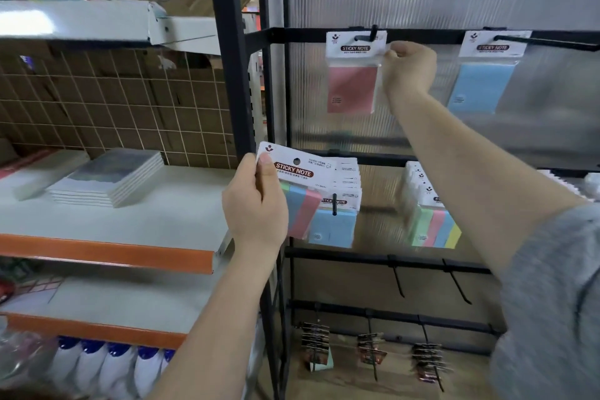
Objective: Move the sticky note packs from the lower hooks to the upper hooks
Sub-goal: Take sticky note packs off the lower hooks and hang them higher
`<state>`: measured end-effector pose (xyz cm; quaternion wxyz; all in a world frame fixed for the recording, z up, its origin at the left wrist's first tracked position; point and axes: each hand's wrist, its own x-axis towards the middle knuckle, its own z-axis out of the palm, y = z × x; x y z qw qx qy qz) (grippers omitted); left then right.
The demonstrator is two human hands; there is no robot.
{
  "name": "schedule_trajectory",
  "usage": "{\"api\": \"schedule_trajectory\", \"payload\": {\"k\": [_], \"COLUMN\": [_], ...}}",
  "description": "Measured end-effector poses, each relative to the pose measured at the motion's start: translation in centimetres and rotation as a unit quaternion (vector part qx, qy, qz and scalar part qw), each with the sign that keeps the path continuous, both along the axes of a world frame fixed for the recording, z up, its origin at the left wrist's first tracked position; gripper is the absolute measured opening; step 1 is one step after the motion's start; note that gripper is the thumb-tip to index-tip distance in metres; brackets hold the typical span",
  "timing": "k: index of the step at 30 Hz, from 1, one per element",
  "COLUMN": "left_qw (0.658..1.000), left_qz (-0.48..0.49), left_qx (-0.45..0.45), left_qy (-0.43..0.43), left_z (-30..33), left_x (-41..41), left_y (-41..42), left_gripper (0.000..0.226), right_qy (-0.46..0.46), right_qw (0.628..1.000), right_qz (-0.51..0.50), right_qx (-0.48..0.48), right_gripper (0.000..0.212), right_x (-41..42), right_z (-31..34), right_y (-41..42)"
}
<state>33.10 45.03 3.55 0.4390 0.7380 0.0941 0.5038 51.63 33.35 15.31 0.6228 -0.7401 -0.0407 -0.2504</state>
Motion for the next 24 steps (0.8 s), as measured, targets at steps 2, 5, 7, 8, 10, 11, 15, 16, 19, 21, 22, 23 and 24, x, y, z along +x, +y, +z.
{"api": "schedule_trajectory", "payload": {"k": [2, 5, 7, 8, 10, 11, 15, 16, 19, 21, 22, 23, 24], "left_qw": [1.0, 1.0, 1.0, 1.0, 1.0, 1.0, 1.0, 1.0, 1.0, 1.0, 1.0, 1.0, 1.0], "left_qz": [-0.016, -0.03, -0.029, -0.027, -0.028, -0.028, -0.027, -0.023, -0.013, -0.007, -0.005, -0.006, -0.011], "left_qx": [0.002, 0.003, -0.002, -0.001, 0.004, 0.006, -0.006, -0.007, -0.012, -0.003, 0.0, 0.0, 0.0], "left_qy": [0.004, 0.002, -0.006, -0.008, -0.008, -0.005, 0.006, 0.007, 0.003, -0.004, -0.005, -0.007, -0.01], "left_z": [0.1, 0.3, 0.5, 0.6, 0.8, 0.8, 0.9, 1.0, 1.4, 1.5, 1.5, 1.5, 1.5], "left_x": [0.2, 0.7, 1.0, 1.1, 1.2, 1.3, 1.8, 1.9, 2.4, 2.9, 3.2, 3.4, 3.6], "left_y": [-0.2, -0.7, -1.3, -1.8, -3.1, -3.8, -7.2, -8.4, -12.4, -15.1, -16.5, -17.9, -19.3], "left_gripper": [0.04, 0.038, 0.037, 0.037, 0.035, 0.033, 0.034, 0.034, 0.032, 0.036, 0.039, 0.04, 0.041], "right_qy": [0.001, 0.02, 0.018, 0.016, 0.016, 0.019, 0.024, 0.02, 0.006, 0.0, -0.003, -0.005, -0.003], "right_qw": [1.0, 0.999, 1.0, 1.0, 1.0, 1.0, 0.998, 0.998, 0.995, 0.989, 0.985, 0.98, 0.976], "right_qz": [0.006, 0.023, 0.021, 0.015, -0.001, -0.007, -0.019, -0.022, -0.017, -0.014, -0.015, -0.018, -0.02], "right_qx": [0.014, 0.02, 0.01, 0.008, -0.001, -0.006, -0.046, -0.063, -0.1, -0.145, -0.171, -0.196, -0.218], "right_gripper": [0.029, 0.03, 0.032, 0.033, 0.031, 0.029, 0.028, 0.026, 0.025, 0.025, 0.025, 0.027, 0.031], "right_x": [-0.7, -1.8, -2.3, -2.4, -2.7, -2.9, -3.4, -3.5, -3.9, -3.9, -3.7, -3.7, -3.6], "right_z": [-0.7, -2.2, -3.6, -4.2, -5.6, -6.3, -8.4, -8.7, -9.2, -9.6, -9.9, -10.1, -10.3], "right_y": [-1.0, -3.4, -5.3, -6.3, -8.4, -9.5, -14.5, -15.7, -19.7, -22.4, -23.7, -25.1, -26.3]}}
